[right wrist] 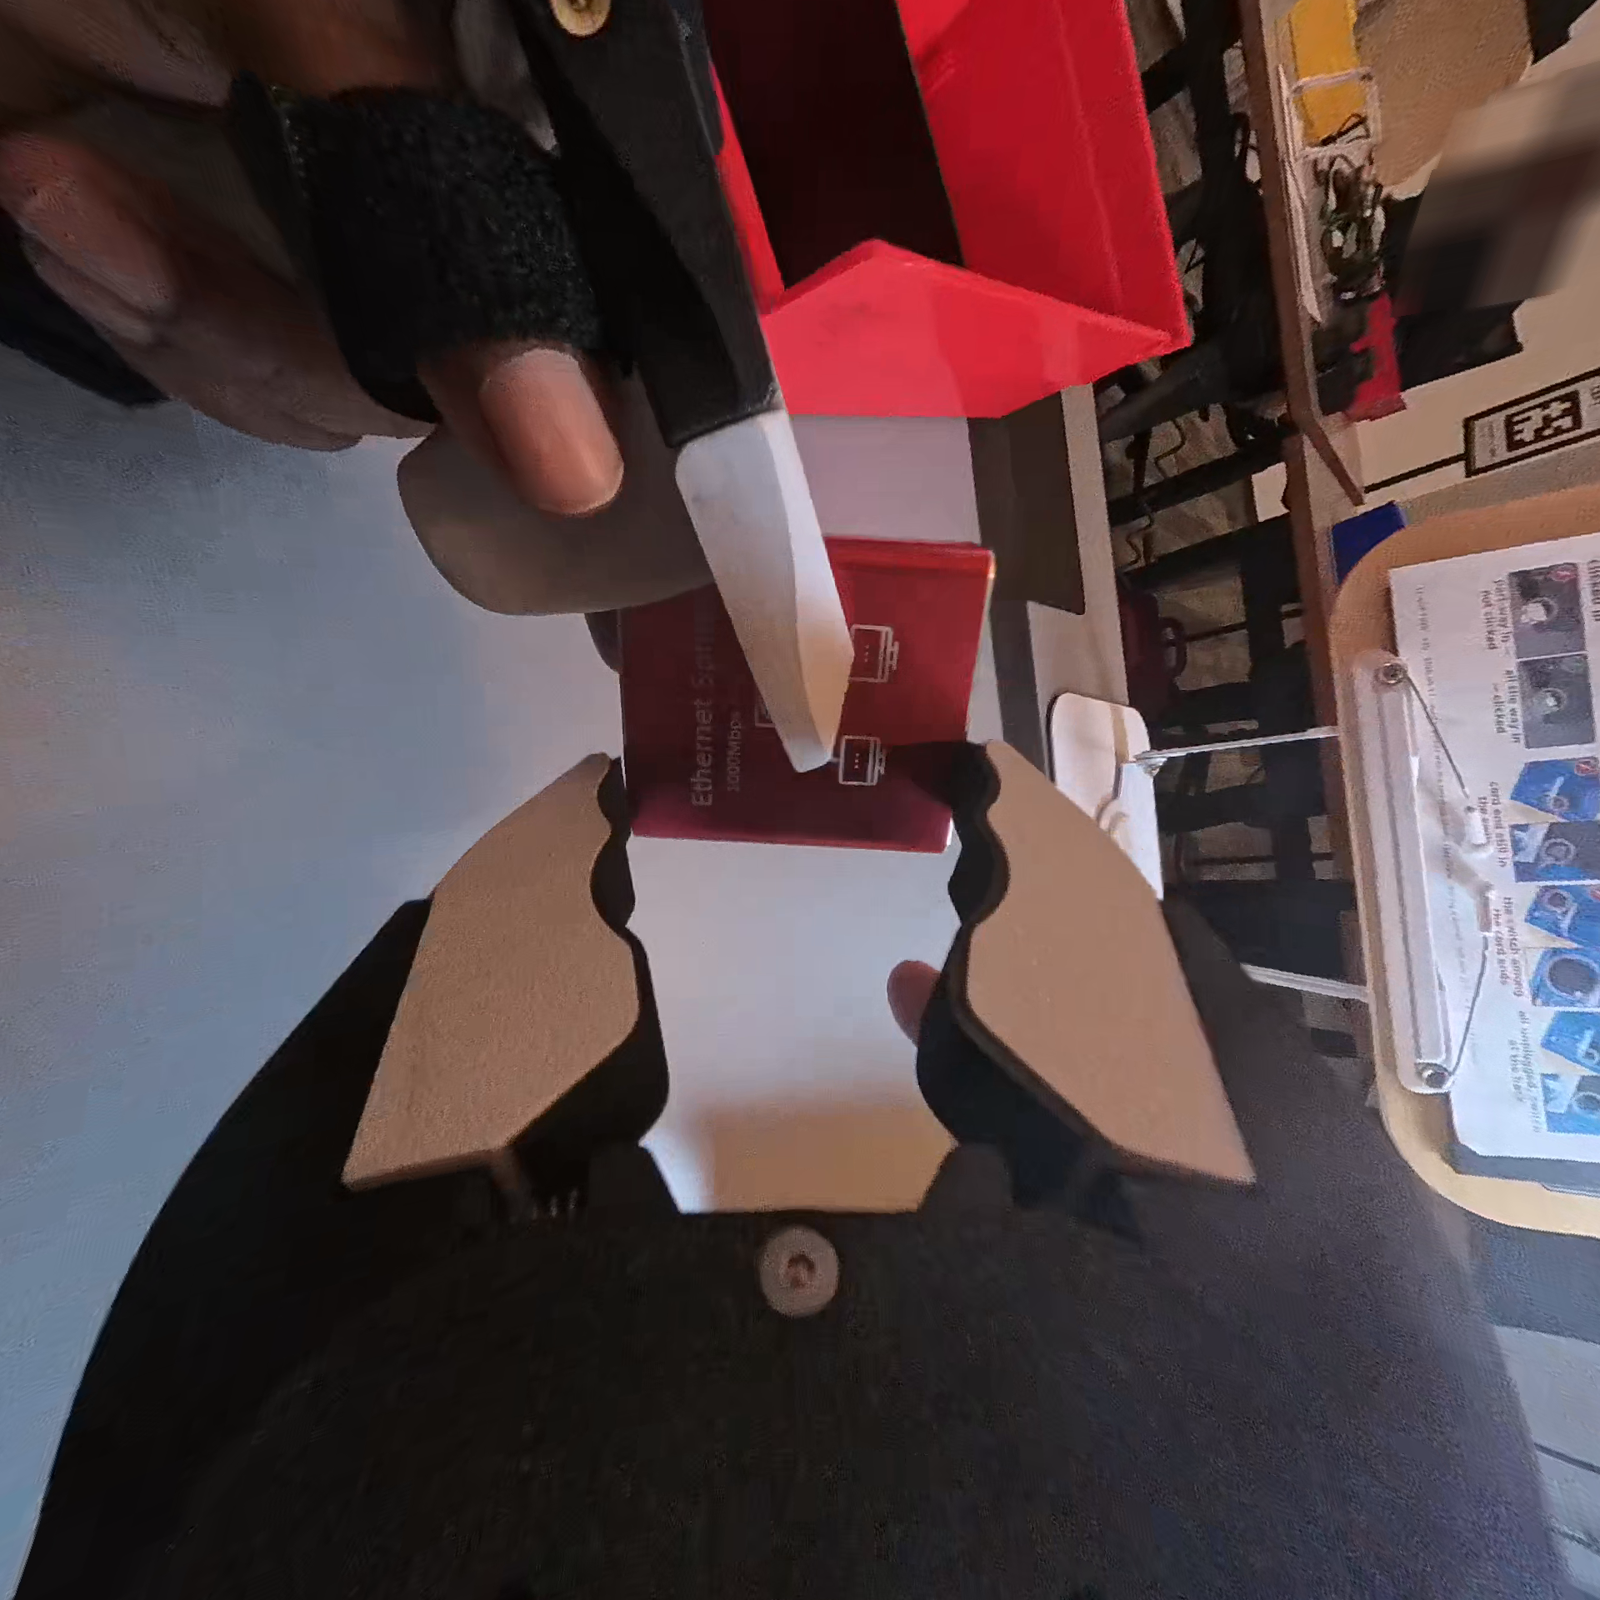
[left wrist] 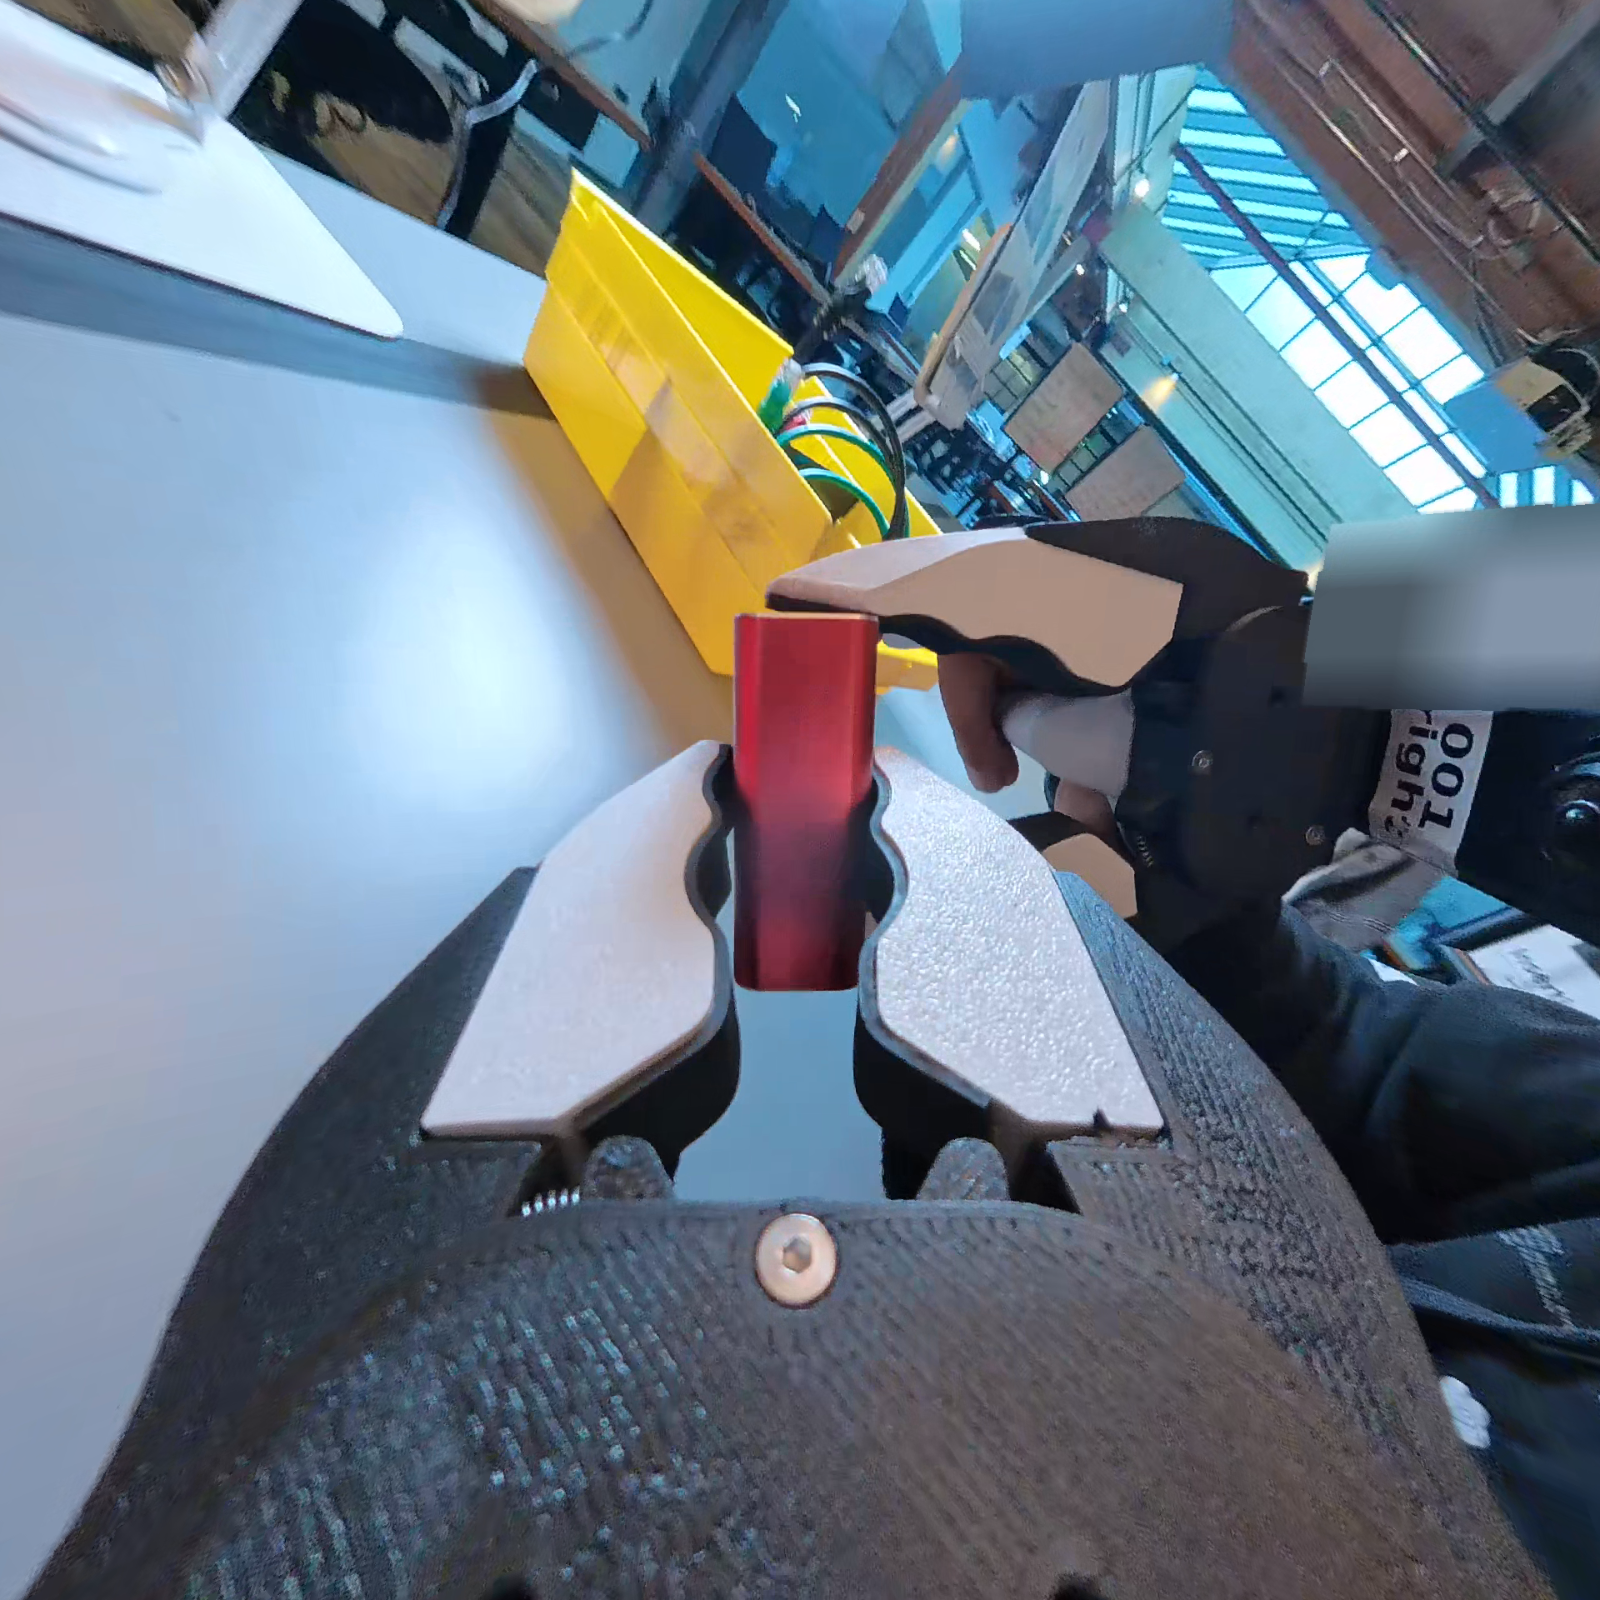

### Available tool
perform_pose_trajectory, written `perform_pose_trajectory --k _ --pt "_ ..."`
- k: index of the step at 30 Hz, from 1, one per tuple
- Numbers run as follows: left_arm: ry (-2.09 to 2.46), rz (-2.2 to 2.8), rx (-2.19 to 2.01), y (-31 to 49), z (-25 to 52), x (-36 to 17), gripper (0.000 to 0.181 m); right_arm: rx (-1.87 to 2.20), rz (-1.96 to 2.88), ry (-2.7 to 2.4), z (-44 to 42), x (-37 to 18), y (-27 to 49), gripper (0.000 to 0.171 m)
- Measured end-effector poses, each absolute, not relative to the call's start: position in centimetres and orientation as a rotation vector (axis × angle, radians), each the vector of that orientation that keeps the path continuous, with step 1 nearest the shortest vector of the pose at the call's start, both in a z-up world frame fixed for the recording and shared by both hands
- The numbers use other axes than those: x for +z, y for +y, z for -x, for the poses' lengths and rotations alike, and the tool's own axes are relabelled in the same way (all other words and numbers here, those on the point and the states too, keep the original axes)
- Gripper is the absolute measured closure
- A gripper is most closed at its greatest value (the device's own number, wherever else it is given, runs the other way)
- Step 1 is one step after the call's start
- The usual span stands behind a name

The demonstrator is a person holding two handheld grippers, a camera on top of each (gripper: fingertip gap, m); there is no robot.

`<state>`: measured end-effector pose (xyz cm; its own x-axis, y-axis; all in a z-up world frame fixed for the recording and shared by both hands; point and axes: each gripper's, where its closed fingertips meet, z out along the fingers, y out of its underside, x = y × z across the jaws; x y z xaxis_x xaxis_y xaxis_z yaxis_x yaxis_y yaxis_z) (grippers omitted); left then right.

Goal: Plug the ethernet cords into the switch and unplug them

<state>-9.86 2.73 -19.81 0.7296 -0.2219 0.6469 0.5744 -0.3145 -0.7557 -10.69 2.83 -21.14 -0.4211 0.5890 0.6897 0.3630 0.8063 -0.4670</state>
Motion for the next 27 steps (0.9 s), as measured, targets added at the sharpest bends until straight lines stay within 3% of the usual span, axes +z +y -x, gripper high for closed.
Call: perform_pose_trajectory --k 5,9,14,18,19,20,22,23,27 --pt "-0.196 1.655 -0.881 2.5 8.8 -18.3 0.151 0.382 0.725 -2.073 9.7 -19.8 3.2 0.099" --pt "-0.162 1.607 -0.744 1.8 10.3 -16.5 0.141 0.532 0.853 -1.994 8.2 -15.2 7.2 0.099" --pt "-0.145 1.634 -0.688 1.9 10.8 -16.9 0.146 0.522 1.158 -1.739 6.1 -6.4 20.9 0.099" --pt "-0.128 1.661 -0.713 2.4 9.8 -17.8 0.149 0.455 1.503 -1.593 4.0 -6.0 33.5 0.1" --pt "-0.119 1.67 -0.711 2.5 9.5 -18.0 0.149 0.431 1.577 -1.53 3.4 -6.6 36.3 0.154" --pt "-0.11 1.681 -0.701 2.6 9.4 -18.2 0.15 0.475 1.574 -1.462 3.3 -6.6 38.3 0.171" --pt "-0.091 1.699 -0.668 2.6 9.3 -18.5 0.151 0.611 1.702 -1.419 3.3 -8.5 40.4 0.17" --pt "-0.086 1.705 -0.657 2.6 9.3 -18.6 0.151 0.588 1.765 -1.443 3.2 -10.5 41.3 0.163" --pt "-0.102 1.708 -0.662 2.6 9.8 -18.9 0.152 0.344 1.833 -1.546 2.3 -16.6 43.8 0.169"
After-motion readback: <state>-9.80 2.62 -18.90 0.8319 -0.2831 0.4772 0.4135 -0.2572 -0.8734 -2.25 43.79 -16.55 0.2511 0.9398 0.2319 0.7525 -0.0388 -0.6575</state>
